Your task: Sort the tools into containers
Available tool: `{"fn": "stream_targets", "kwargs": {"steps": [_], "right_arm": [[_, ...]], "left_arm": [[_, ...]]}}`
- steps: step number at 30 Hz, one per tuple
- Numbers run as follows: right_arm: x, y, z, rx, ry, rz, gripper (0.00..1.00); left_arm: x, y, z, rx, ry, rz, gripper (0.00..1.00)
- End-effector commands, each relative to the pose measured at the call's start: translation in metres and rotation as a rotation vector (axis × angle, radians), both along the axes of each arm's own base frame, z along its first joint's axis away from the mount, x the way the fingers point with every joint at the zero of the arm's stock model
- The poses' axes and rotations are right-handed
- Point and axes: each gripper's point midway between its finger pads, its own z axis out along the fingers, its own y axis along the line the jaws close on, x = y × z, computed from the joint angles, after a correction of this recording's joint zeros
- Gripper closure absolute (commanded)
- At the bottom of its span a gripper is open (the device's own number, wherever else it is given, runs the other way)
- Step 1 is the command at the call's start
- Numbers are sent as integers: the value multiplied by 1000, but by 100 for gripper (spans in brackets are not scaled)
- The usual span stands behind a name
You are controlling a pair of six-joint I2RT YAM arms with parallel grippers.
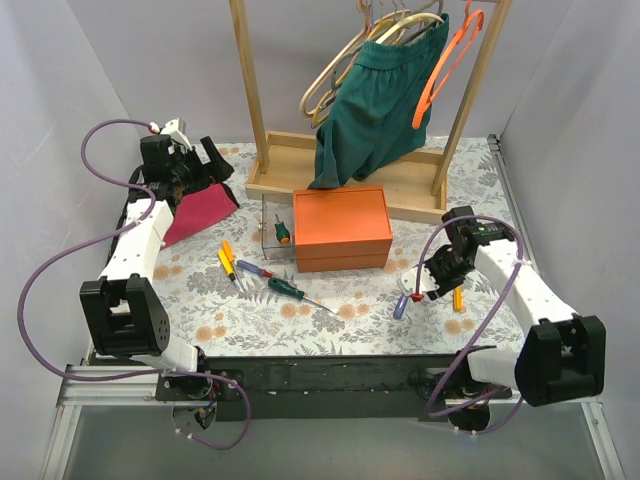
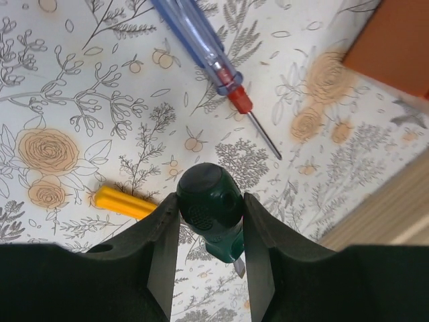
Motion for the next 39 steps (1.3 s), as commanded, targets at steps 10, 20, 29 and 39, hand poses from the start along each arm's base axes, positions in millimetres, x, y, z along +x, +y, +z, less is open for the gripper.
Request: {"fn": "stream_targets", "kwargs": {"steps": [10,20,29,39], "right_arm": [[4,53,77,262,-87,-270,99],[24,136,202,666,0,-461,99],[26,233,246,887,318,-523,99],[50,317,245,950,635,-620,99]], "left_arm": [[14,-12,24,-84,-40,-37,9],[4,-8,30,-55,-64,-25,9],[-4,-3,40,-22,-89,-8,8],[-23,1,49,6,-111,8,7]]}}
